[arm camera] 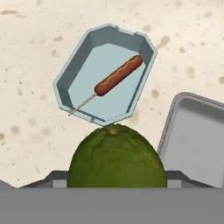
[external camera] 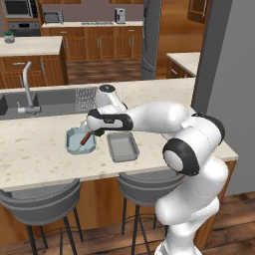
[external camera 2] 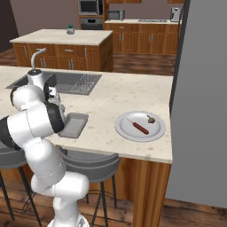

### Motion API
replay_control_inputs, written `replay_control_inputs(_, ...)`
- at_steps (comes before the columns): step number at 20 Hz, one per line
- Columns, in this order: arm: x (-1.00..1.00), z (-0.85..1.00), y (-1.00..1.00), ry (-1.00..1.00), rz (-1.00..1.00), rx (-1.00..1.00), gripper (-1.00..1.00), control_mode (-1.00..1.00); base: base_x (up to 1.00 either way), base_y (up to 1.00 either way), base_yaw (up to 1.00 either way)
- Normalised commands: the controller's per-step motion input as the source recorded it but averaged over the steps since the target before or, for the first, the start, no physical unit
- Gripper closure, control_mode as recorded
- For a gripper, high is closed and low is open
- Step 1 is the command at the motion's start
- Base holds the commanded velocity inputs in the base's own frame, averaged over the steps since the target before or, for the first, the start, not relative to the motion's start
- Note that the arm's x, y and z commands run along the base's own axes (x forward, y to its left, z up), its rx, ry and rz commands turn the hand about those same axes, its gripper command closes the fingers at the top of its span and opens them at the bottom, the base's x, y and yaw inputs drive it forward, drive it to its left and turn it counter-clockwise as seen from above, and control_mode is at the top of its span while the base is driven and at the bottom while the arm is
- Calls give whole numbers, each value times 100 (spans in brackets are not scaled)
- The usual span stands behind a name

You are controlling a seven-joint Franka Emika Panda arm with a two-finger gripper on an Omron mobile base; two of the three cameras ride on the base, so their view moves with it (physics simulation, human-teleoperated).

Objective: Place one cooked food and one vegetable from the large plate to each tupperware container.

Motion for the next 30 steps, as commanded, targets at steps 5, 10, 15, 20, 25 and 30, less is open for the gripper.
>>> replay_control_inputs(5,68,-35,67,0,0,-1,100,-100,0,0,0)
replay_control_inputs(10,87,-57,33,0,0,2,100,-100,0,0,0)
replay_control_inputs(15,62,-53,1,0,0,3,100,-100,0,0,0)
replay_control_inputs(20,14,-31,-23,-5,-3,11,-100,-100,0,0,0)
replay_control_inputs(25,0,-13,-92,-9,-8,22,-100,-100,0,0,0)
replay_control_inputs(30,33,-62,16,-6,-1,12,-100,-100,0,0,0)
